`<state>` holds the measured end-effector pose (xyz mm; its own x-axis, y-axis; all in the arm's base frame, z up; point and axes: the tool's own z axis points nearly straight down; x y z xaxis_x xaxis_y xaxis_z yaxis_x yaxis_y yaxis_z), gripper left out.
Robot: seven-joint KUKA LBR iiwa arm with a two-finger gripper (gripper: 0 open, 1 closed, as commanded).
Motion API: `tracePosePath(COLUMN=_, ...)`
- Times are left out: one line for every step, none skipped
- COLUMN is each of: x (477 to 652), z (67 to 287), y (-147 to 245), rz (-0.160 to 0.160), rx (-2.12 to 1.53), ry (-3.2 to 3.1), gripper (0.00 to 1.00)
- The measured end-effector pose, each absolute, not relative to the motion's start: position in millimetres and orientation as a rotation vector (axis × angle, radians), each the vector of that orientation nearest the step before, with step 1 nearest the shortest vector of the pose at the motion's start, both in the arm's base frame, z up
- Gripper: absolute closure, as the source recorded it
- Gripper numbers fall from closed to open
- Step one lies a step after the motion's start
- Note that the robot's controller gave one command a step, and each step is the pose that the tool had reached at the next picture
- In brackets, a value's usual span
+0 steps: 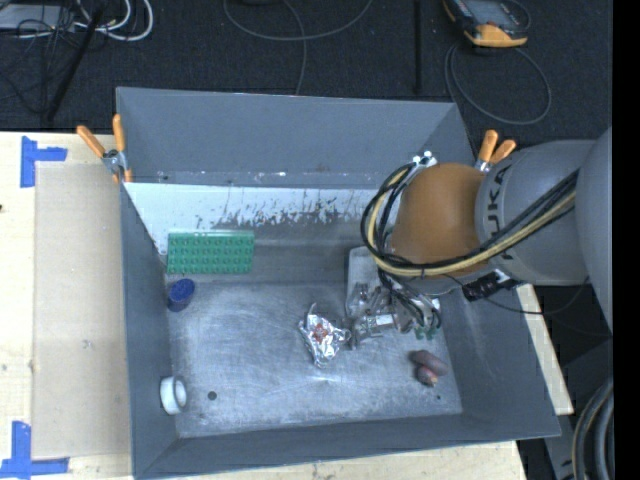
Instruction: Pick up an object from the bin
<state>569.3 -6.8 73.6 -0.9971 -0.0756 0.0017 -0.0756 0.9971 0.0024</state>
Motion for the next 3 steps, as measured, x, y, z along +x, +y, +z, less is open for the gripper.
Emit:
tracePosePath(x=522.8, z=184.4, y=-13.8, rz=0.001, rx=0.554, ry=-3.096, gripper=1.00)
tracePosePath(x=522.2, z=181.7, y=-14.1, rz=-0.002, rx=0.548, ry=-3.093, gripper=0.00)
tracePosePath(x=547.8, z=107.6, y=36.6, rz=-0.007, rx=0.627, ry=-3.072, gripper=0.00)
